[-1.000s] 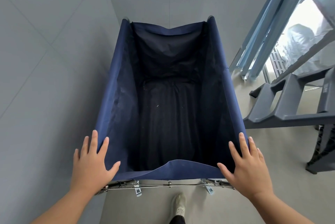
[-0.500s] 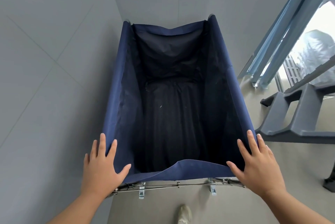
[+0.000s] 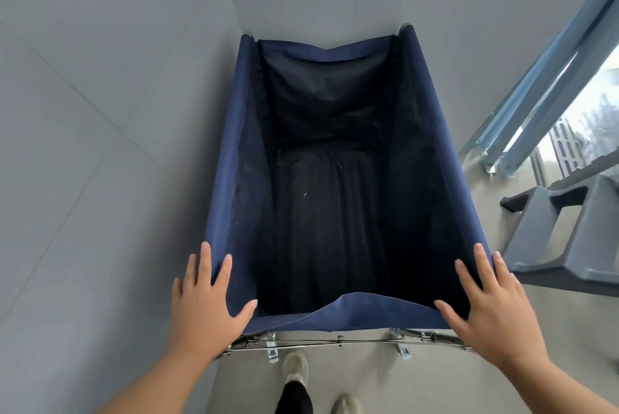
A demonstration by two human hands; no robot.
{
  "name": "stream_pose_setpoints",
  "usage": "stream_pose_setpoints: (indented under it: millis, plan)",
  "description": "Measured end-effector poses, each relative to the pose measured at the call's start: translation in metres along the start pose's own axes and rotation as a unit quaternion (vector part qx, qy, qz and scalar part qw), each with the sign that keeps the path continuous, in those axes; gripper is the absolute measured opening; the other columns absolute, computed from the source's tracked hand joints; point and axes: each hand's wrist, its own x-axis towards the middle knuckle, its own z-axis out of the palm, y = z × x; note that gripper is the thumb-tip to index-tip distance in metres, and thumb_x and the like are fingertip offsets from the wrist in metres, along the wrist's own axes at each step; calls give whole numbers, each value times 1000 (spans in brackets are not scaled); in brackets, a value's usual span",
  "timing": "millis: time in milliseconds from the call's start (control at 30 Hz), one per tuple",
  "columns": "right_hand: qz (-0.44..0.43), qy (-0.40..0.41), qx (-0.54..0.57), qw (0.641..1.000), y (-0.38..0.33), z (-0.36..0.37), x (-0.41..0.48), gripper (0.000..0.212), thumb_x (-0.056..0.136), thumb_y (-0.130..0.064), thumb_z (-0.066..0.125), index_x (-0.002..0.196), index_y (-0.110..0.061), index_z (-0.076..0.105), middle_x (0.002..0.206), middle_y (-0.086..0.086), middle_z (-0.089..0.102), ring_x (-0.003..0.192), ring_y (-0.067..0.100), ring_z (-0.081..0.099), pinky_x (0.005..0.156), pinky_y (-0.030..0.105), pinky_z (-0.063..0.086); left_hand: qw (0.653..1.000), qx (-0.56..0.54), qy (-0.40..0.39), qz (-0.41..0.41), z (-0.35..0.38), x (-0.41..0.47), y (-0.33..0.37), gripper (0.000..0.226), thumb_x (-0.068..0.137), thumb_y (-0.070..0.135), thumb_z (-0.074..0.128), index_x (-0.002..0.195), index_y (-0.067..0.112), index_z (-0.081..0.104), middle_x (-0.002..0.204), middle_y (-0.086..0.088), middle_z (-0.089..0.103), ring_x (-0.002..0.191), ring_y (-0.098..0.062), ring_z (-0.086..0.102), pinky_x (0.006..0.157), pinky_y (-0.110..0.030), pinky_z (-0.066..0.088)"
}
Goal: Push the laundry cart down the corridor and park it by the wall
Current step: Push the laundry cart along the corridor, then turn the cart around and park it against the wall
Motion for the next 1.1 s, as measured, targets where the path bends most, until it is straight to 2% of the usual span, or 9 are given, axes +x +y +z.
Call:
stream_pose_setpoints:
  millis: [167,267,367,500,667,900,967,1033,1100]
  plan:
    - [17,-11,9,1000,-11,-3,0,96,93,-76,17,132,-3,64,157,23,38,141,51,37,101,62,44,1000,-2,-14,7,-4,8,-9,92,74,73,40,139,10,56,160,-23,26,136,-49,42,94,-64,46]
    - [22,-22,9,999,-15,-6,2,96,93,-76,16,131,-3,65,157,24,39,140,52,38,99,63,45,1000,-6,-15,5,-9,12,-11,92,84,77,25,138,10,57,159,-23,28,135,-48,44,93,-63,47]
    - [25,-15,13,999,-21,-7,1,96,93,-75,16,130,-2,66,155,25,41,138,53,41,97,65,46,1000,-10,-14,4,-10,15,-16,92,84,77,25,138,10,57,160,-22,28,135,-47,44,93,-63,47]
    - [23,-13,17,1000,-29,-8,2,96,93,-75,15,130,-3,66,155,25,41,138,53,41,98,65,47,1000,-5,-11,6,-10,21,-25,101,83,81,9,138,10,57,159,-22,28,134,-48,44,92,-63,47]
    - [21,-10,16,1000,-36,-4,2,94,93,-75,16,133,-5,64,157,23,40,141,51,39,101,63,46,1000,4,-1,14,-4,26,-35,91,74,71,41,139,9,56,161,-22,25,135,-48,41,94,-65,46]
    - [27,7,20,999,-46,-8,-2,98,93,-76,13,133,-4,64,153,25,45,136,53,44,99,67,43,999,-2,-33,10,-10,29,-41,83,76,60,45,139,7,54,158,-25,31,134,-48,44,94,-64,47]
    - [37,26,23,999,-49,-8,-3,101,91,-80,12,134,-3,63,151,26,47,135,52,46,100,70,39,999,-4,-34,9,-13,29,-43,79,75,53,62,140,7,54,156,-25,33,135,-47,44,94,-63,47]
    - [46,48,20,998,-51,-9,2,104,87,-83,12,136,-6,60,151,24,47,137,47,44,103,71,33,999,4,-30,30,-13,28,-46,86,63,40,84,139,10,56,156,-26,35,136,-47,44,95,-63,47]
    - [42,59,12,997,-51,-13,17,102,85,-85,14,138,-8,56,153,24,44,138,46,41,105,68,30,997,21,-30,60,-12,27,-49,90,56,31,90,138,13,57,155,-26,36,136,-46,44,95,-63,46]
